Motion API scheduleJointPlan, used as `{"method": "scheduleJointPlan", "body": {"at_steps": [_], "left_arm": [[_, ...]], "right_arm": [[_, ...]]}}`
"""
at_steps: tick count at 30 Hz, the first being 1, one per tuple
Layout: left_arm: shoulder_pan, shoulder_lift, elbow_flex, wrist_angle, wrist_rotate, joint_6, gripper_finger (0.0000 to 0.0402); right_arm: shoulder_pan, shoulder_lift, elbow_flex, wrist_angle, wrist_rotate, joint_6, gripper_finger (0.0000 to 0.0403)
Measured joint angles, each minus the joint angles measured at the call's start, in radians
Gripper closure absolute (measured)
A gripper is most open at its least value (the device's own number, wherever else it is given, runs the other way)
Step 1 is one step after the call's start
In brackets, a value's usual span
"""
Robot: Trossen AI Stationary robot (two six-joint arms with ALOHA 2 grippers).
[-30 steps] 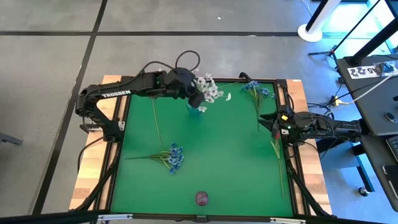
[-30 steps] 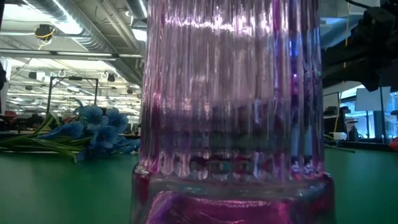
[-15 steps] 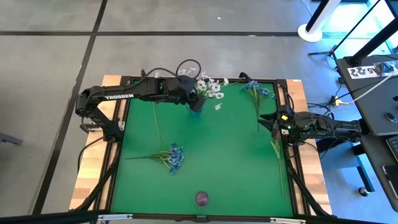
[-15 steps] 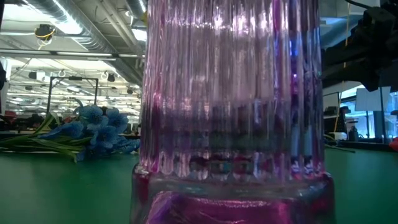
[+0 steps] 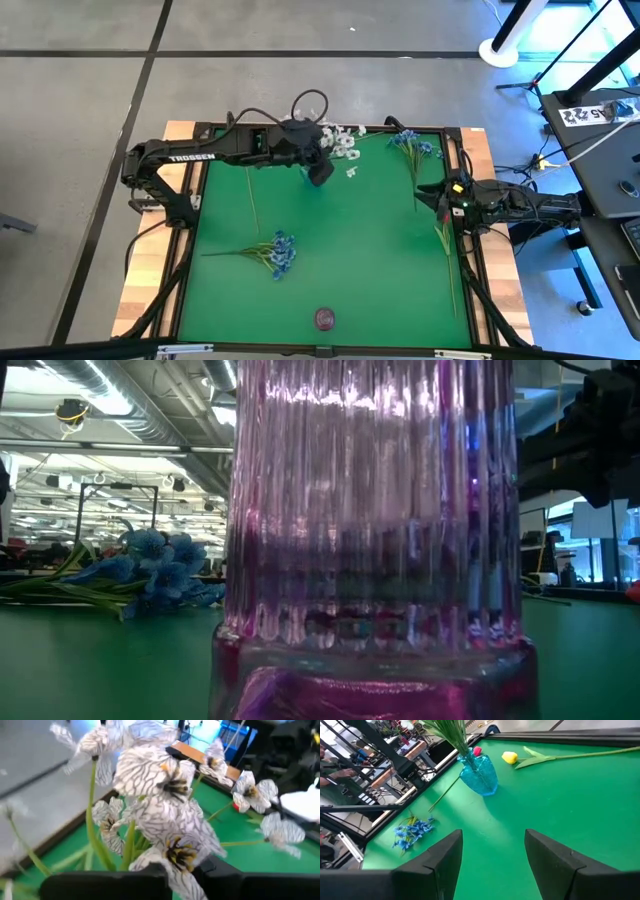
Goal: Sort flowers into vase by color
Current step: Put the white flowers into the blue vase, then put the right blue flowers into the violet vase
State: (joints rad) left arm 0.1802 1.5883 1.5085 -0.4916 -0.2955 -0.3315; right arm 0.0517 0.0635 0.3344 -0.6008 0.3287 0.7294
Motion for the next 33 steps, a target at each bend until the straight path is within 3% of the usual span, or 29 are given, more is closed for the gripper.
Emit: {"method": "scheduleJointPlan", "body": {"at_steps": [8,13,16,21,25,27,29,31,33], "left_arm": [[0.001,0.0,0.0,-0.033,-0.025,0.201,0.0353],[-0.022,-0.004,0.002,0.153,-0.063,0.319,0.0332],[-0.076,-0.02,0.046,0.237,-0.054,0.367,0.0329],[-0.194,-0.077,0.12,0.229,-0.057,0.409,0.0338],[-0.304,-0.132,0.124,0.208,-0.051,0.386,0.0346],[-0.367,-0.156,0.126,0.206,-0.051,0.349,0.0349],[-0.439,-0.168,0.126,0.197,-0.042,0.317,0.0352],[-0.511,-0.167,0.127,0.196,-0.019,0.289,0.0355],[-0.577,-0.158,0.126,0.188,-0.013,0.263,0.0358]], "right_arm": [[0.0,0.0,0.0,0.001,-0.068,0.037,0.0188],[0.0,0.0,0.0,0.001,-0.091,0.052,0.0188],[0.0,0.0,0.0,0.011,-0.095,0.052,0.0188],[0.0,0.0,-0.001,0.098,-0.075,0.052,0.0188],[0.0,0.0,-0.001,0.274,-0.066,0.051,0.0188],[0.0,0.0,-0.001,0.382,-0.006,0.043,0.0188],[0.0,0.008,0.0,0.456,0.165,0.002,0.0188],[-0.001,0.052,0.009,0.452,0.303,-0.001,0.0188],[0.0,0.128,0.027,0.384,0.349,0.006,0.0188]]}}
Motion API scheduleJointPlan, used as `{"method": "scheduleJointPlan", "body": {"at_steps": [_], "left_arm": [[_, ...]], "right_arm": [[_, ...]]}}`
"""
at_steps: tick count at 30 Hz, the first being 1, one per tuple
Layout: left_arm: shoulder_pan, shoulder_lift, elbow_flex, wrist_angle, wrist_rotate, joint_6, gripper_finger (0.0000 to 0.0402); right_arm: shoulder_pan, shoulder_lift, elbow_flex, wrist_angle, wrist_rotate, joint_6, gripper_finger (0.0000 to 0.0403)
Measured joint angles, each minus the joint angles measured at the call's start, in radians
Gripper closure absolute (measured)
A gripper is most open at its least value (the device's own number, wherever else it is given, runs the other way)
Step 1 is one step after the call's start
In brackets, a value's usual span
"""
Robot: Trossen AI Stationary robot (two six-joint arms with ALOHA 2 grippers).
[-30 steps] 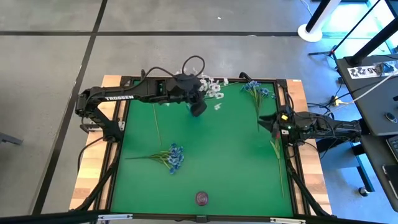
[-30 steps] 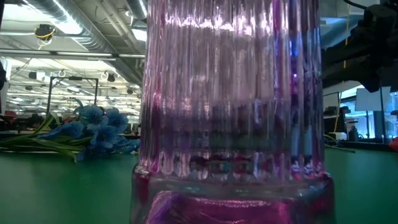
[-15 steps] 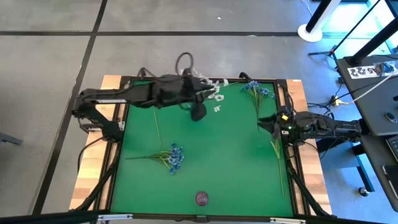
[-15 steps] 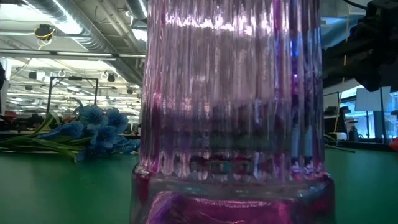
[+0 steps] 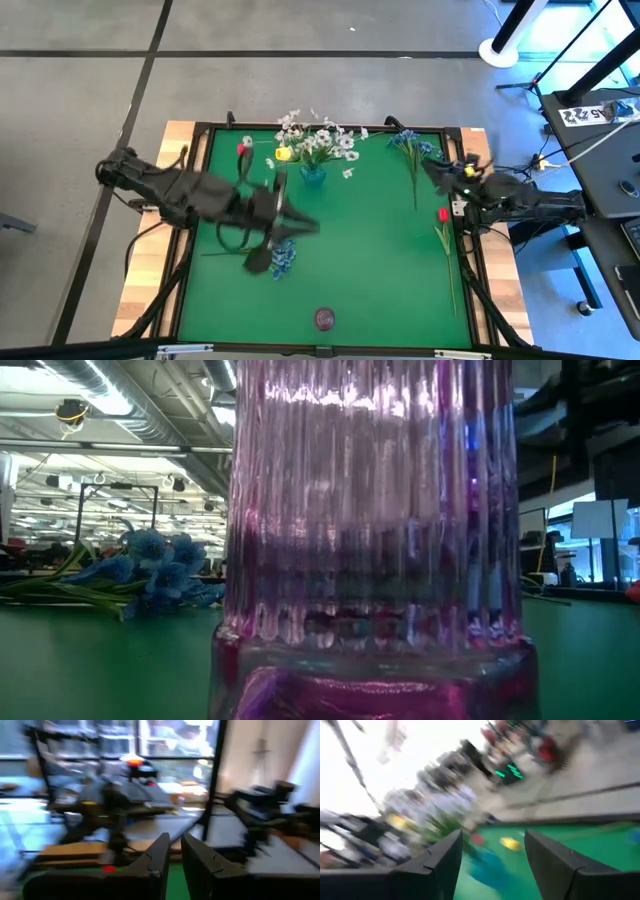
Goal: Sort flowers into vase by color
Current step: Put the right blue flowers into the violet vase
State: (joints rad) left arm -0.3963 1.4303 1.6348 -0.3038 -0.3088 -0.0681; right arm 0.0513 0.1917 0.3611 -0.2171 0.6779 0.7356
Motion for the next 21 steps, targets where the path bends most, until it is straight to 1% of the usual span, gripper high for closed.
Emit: {"method": "scheduleJointPlan", "body": {"at_steps": [3,5,8,10,12,15,18,21], "left_arm": [[-0.068,0.013,0.0,0.003,-0.025,-0.046,0.0361],[-0.1,0.022,0.0,0.002,-0.053,-0.091,0.0362],[-0.139,0.031,0.0,-0.014,-0.089,-0.178,0.0362],[-0.162,0.031,0.0,-0.047,-0.097,-0.262,0.0362],[-0.183,0.033,0.0,-0.094,-0.1,-0.371,0.0362],[-0.225,0.04,0.0,-0.195,-0.109,-0.545,0.0362],[-0.265,0.056,0.0,-0.289,-0.13,-0.727,0.0362],[-0.308,0.08,0.0,-0.371,-0.157,-0.892,0.0362]], "right_arm": [[0.0,0.174,0.034,-0.096,0.001,0.097,0.0188],[-0.016,0.313,0.071,-0.175,-0.024,0.165,0.0188],[-0.087,0.526,0.149,-0.311,-0.096,0.25,0.0188],[-0.158,0.652,0.203,-0.398,-0.16,0.254,0.0188],[-0.25,0.761,0.259,-0.458,-0.221,0.222,0.0187],[-0.407,0.894,0.315,-0.49,-0.314,0.087,0.0177],[-0.585,0.995,0.34,-0.466,-0.426,-0.039,0.0153],[-0.753,1.067,0.341,-0.432,-0.475,-0.112,0.012]]}}
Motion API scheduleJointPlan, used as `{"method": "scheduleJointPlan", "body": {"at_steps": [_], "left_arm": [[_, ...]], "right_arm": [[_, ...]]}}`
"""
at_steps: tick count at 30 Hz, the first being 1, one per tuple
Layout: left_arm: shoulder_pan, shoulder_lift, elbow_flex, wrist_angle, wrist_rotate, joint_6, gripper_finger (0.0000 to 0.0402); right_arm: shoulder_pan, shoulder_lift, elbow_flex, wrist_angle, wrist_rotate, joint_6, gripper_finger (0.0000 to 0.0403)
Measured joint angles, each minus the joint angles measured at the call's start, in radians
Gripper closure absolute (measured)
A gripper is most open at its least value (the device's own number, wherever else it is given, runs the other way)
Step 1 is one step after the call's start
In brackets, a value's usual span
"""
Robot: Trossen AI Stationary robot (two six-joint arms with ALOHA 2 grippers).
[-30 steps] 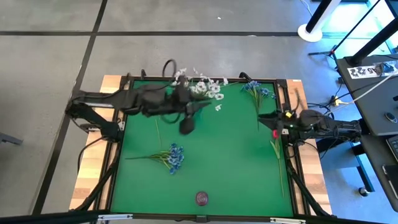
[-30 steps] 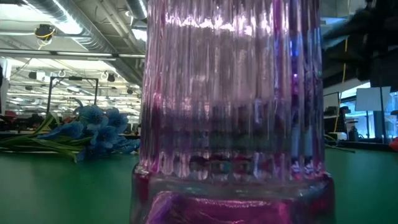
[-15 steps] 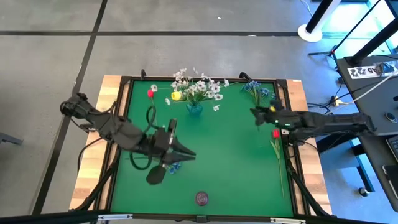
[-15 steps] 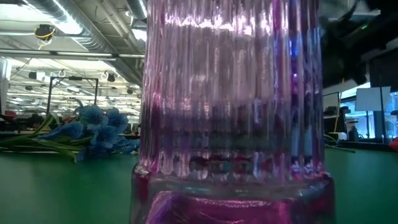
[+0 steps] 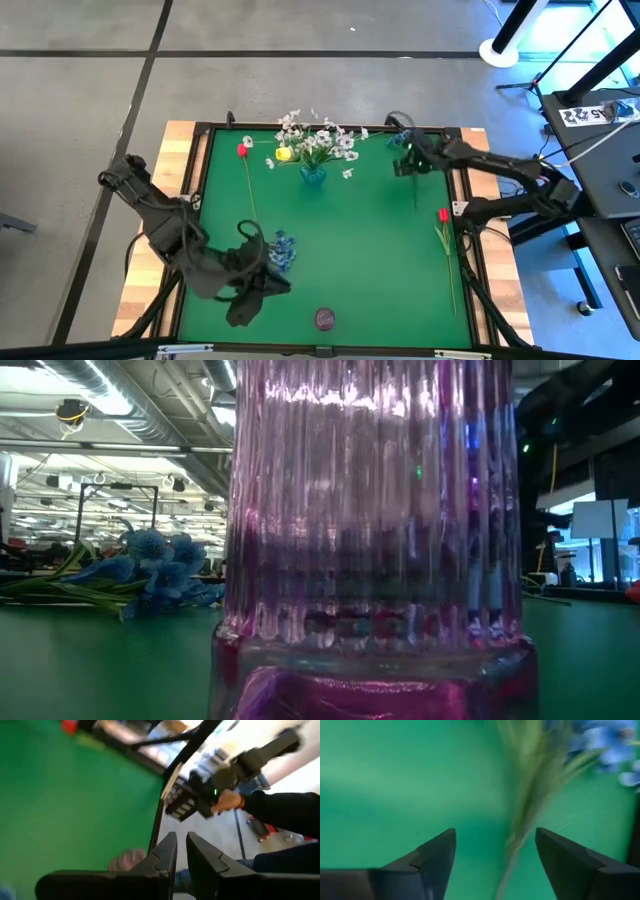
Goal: Sort flowers into vase by color
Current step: Put the right blue flowers into the violet vase
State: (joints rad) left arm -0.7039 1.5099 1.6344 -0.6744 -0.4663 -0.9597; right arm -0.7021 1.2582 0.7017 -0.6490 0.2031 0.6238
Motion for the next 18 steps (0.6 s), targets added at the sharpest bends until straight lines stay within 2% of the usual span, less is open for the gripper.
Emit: {"method": "scheduleJointPlan", "body": {"at_steps": [3,6,11,15,18], "left_arm": [[-0.028,0.024,0.0,-0.053,-0.038,-0.113,0.0363],[-0.04,0.04,-0.001,-0.075,-0.102,-0.151,0.0363],[-0.019,0.055,-0.001,-0.092,-0.204,-0.157,0.0363],[0.02,0.055,-0.001,-0.104,-0.21,-0.147,0.0363],[0.044,0.055,-0.001,-0.104,-0.21,-0.115,0.0363]], "right_arm": [[-0.117,0.046,0.0,0.043,0.003,-0.034,0.0097],[-0.18,0.086,0.0,0.105,-0.003,-0.054,0.0098],[-0.211,0.169,0.001,0.185,-0.009,-0.054,0.0146],[-0.191,0.2,0.005,0.191,0.062,-0.03,0.0196],[-0.181,0.21,0.005,0.188,0.073,-0.03,0.0238]]}}
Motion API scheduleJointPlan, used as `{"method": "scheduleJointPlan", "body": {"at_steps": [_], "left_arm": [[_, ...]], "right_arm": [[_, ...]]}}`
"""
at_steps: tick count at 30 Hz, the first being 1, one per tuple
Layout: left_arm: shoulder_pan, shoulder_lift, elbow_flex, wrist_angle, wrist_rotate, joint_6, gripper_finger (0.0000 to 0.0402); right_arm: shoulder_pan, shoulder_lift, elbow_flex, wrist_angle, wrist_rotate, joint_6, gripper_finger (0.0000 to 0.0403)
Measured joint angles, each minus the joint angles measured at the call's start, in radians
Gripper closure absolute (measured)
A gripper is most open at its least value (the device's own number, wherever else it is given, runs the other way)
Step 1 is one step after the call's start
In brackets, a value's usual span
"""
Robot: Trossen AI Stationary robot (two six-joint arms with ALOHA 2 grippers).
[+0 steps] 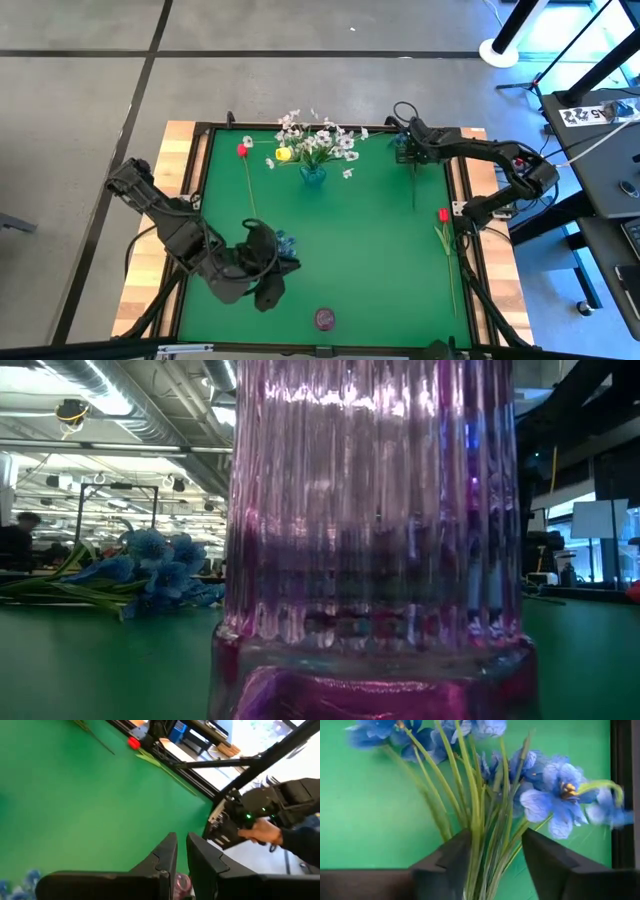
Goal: Sort flowers into vase by color
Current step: Put the right blue flowers into the violet vase
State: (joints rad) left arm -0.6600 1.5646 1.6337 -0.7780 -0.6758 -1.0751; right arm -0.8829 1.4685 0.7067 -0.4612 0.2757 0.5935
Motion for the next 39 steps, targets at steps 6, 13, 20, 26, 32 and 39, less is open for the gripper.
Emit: {"method": "scheduleJointPlan", "body": {"at_steps": [6,13,20,26,32,39], "left_arm": [[0.028,0.0,0.0,0.0,0.002,0.082,0.0363],[0.021,0.0,0.0,-0.006,0.003,0.101,0.0363],[-0.001,0.0,0.0,-0.126,-0.009,0.08,0.0363],[0.043,0.0,0.0,-0.254,-0.004,0.058,0.0363],[0.126,0.0,0.0,-0.283,0.033,0.114,0.0363],[0.191,0.0,0.0,-0.286,0.09,0.221,0.0363]], "right_arm": [[0.0,-0.002,0.0,-0.021,-0.08,0.003,0.0343],[0.056,-0.17,-0.001,-0.029,-0.154,0.035,0.0383],[0.357,-0.576,0.0,0.006,-0.09,0.11,0.0393],[0.843,-0.774,0.0,0.161,0.155,0.076,0.0397],[1.239,-0.699,0.0,0.339,0.432,0.045,0.0399],[1.417,-0.473,-0.001,0.779,0.421,-0.091,0.04]]}}
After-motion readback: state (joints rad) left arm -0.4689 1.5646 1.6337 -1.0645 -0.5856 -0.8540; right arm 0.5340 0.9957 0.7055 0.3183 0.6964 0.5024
